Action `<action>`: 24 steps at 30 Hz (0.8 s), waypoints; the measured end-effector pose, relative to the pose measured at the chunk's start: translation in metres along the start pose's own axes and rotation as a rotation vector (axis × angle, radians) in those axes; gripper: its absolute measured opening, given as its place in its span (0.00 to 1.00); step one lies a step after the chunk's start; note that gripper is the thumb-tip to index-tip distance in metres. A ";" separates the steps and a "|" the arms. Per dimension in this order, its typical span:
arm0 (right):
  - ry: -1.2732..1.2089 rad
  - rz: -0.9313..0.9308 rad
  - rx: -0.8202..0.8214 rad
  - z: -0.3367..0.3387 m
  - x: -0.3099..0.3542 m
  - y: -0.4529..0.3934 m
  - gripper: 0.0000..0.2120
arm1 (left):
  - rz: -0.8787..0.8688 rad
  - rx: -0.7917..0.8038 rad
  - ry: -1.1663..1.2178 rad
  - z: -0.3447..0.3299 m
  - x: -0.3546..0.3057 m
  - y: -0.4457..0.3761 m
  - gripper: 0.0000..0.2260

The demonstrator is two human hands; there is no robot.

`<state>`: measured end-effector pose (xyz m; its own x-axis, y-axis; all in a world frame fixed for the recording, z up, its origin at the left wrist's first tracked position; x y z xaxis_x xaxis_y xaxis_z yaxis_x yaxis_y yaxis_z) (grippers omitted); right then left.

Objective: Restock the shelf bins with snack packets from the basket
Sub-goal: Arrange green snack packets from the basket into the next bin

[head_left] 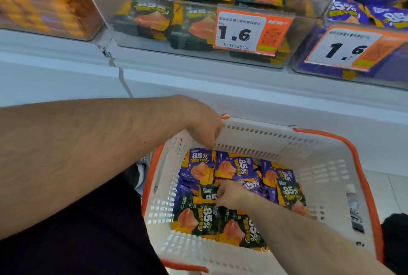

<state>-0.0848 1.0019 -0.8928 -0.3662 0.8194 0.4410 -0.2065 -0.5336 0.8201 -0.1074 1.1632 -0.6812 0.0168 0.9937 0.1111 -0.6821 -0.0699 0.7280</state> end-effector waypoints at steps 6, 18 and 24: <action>0.153 -0.015 -0.041 -0.019 0.000 -0.004 0.13 | 0.016 0.023 0.010 0.000 0.002 -0.001 0.18; -0.141 0.277 -0.254 0.052 0.037 0.037 0.05 | 0.023 0.002 0.052 0.008 0.007 0.010 0.20; -0.071 0.560 -0.467 0.143 0.092 0.102 0.08 | 0.035 -0.062 0.308 0.025 0.012 0.027 0.18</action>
<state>-0.0100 1.0530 -0.7161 -0.4737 0.4010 0.7841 -0.3771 -0.8969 0.2309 -0.1070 1.1712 -0.6436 -0.2233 0.9713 -0.0817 -0.7215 -0.1083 0.6839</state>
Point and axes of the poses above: each hand's wrist, its own y-axis away from the middle knuckle, its own z-axis out of the back of the hand, x = y × z, the point moved 1 cm from there along -y, towards the middle knuckle, and after that the axes turned 13 degrees about -y, right-handed, at the moved point
